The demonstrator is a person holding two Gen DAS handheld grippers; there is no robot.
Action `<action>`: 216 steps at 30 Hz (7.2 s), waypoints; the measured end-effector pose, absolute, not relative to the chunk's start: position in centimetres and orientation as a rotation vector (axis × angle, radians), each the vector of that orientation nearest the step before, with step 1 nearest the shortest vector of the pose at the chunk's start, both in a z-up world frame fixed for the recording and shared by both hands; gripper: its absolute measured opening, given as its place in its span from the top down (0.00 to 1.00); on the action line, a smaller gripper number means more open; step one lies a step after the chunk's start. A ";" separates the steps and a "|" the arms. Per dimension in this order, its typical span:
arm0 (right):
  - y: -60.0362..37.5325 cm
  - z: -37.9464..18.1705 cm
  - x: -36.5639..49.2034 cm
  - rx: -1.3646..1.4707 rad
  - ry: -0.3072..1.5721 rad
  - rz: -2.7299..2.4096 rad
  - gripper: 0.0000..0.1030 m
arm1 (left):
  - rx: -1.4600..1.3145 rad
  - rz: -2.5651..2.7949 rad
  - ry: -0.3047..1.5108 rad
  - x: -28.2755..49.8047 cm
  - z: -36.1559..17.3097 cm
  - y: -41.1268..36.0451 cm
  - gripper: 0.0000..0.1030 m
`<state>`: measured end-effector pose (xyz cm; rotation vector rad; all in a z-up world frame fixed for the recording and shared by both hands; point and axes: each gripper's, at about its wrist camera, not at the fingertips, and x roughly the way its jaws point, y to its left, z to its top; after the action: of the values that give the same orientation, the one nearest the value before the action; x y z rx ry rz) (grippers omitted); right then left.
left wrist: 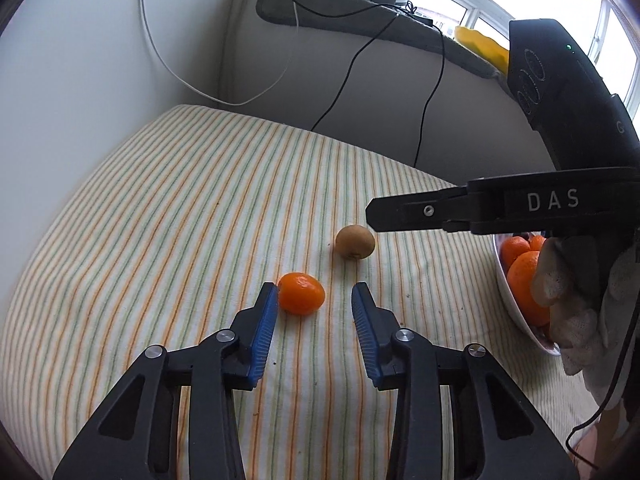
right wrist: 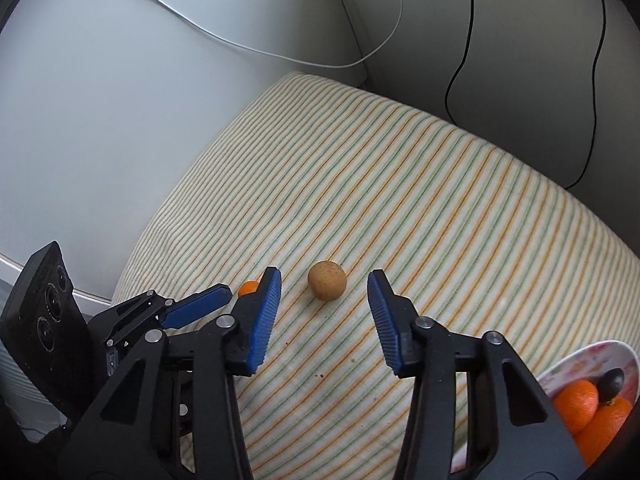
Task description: Organize fruits
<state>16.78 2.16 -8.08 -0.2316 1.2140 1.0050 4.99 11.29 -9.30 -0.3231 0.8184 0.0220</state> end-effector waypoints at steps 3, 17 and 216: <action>2.9 -8.7 16.7 -0.245 1.229 1.002 0.58 | -0.320 0.025 0.825 5.2 -9.5 11.4 0.65; 5.2 -10.9 16.8 -0.288 1.264 0.977 0.67 | -0.287 0.039 0.854 6.5 -10.5 11.0 0.72; -26.7 2.3 5.9 -0.149 0.673 0.555 0.01 | -0.048 -0.201 0.663 3.1 -0.7 -6.7 0.28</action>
<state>5.89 -26.68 2.27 -0.1492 0.6727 0.5551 3.07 -6.67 -0.69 -0.0478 0.6627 -0.2011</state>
